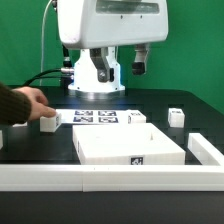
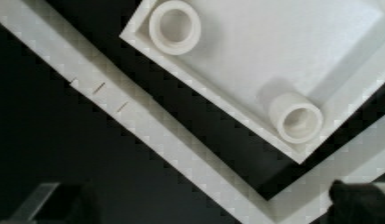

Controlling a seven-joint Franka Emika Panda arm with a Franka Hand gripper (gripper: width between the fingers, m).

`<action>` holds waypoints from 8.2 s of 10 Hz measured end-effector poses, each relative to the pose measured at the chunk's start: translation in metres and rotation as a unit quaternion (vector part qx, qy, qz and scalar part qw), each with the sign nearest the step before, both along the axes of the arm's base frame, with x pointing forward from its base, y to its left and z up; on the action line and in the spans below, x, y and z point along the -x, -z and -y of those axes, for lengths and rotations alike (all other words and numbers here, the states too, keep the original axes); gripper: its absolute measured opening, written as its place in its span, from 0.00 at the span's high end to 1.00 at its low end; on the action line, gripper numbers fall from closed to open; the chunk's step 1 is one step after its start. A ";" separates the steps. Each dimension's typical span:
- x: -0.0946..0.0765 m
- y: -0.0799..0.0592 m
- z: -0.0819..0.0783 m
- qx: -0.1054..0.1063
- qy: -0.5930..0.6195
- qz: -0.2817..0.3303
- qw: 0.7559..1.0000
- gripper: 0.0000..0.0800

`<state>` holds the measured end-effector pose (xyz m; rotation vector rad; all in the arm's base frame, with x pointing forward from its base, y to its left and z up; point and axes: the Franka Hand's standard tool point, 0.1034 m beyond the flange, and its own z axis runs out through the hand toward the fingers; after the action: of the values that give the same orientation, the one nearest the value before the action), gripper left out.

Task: Assemble one leg

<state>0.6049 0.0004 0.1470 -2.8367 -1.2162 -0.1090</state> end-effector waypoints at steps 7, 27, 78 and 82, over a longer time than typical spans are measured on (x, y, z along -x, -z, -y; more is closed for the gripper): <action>0.002 0.002 -0.001 -0.009 -0.001 0.001 1.000 0.19; 0.121 0.094 -0.017 0.047 -0.389 -0.029 0.919 0.19; 0.147 0.080 -0.075 0.046 -0.252 0.012 0.966 0.19; 0.167 0.090 -0.080 0.020 -0.006 -0.003 1.000 0.19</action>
Offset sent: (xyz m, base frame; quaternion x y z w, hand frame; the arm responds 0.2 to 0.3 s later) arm 0.0000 0.0000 0.0000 0.0000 0.0000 0.0000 1.0000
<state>0.4379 0.0804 0.0573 -2.8620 -1.2474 -0.0746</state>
